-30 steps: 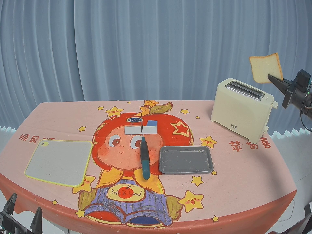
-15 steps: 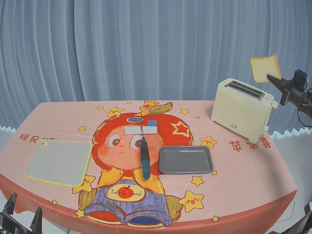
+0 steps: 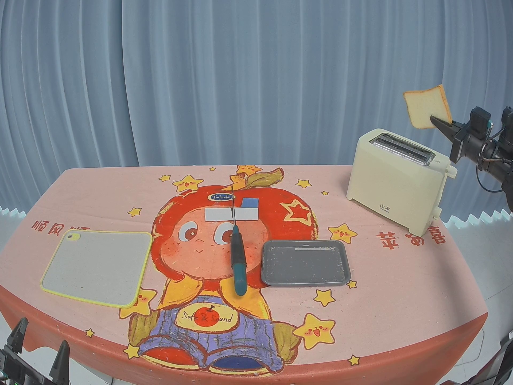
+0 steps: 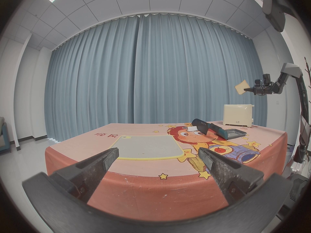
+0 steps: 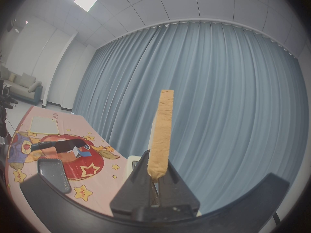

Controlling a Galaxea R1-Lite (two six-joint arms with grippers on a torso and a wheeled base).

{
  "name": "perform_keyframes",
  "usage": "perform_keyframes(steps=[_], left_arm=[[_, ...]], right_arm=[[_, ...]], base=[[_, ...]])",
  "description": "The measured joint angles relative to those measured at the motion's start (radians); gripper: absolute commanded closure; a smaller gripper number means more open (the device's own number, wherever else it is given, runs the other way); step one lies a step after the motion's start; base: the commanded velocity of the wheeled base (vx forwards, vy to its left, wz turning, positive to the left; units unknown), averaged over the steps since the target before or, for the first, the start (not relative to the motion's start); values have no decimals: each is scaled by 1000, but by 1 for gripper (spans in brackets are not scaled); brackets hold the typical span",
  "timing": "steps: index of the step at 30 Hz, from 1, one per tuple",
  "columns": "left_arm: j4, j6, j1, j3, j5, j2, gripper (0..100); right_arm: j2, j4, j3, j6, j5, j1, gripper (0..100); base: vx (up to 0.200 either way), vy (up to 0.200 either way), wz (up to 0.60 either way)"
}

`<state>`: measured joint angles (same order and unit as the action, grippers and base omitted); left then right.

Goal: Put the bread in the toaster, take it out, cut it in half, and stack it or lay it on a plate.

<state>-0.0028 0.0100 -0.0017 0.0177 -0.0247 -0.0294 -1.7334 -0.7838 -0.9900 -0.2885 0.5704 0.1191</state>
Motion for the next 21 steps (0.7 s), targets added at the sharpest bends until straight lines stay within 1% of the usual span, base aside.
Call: perform_keyframes(steps=[3,6,11,19,21], left_arm=[[0,0,0,0,0,0,0],[0,0,0,0,0,0,0],[0,0,0,0,0,0,0],[0,0,0,0,0,0,0],[0,0,0,0,0,0,0]], right_arm=[[-17,7,9,-2,1,4,100],[-26,43,13,-4,1,8,100],[-28,160,4,-11,1,10,100],[-21,287,-43,-94,1,19,100],[-21,294,-48,-103,0,21,100]], base=[[0,0,0],[0,0,0],[0,0,0],[0,0,0],[0,0,0]])
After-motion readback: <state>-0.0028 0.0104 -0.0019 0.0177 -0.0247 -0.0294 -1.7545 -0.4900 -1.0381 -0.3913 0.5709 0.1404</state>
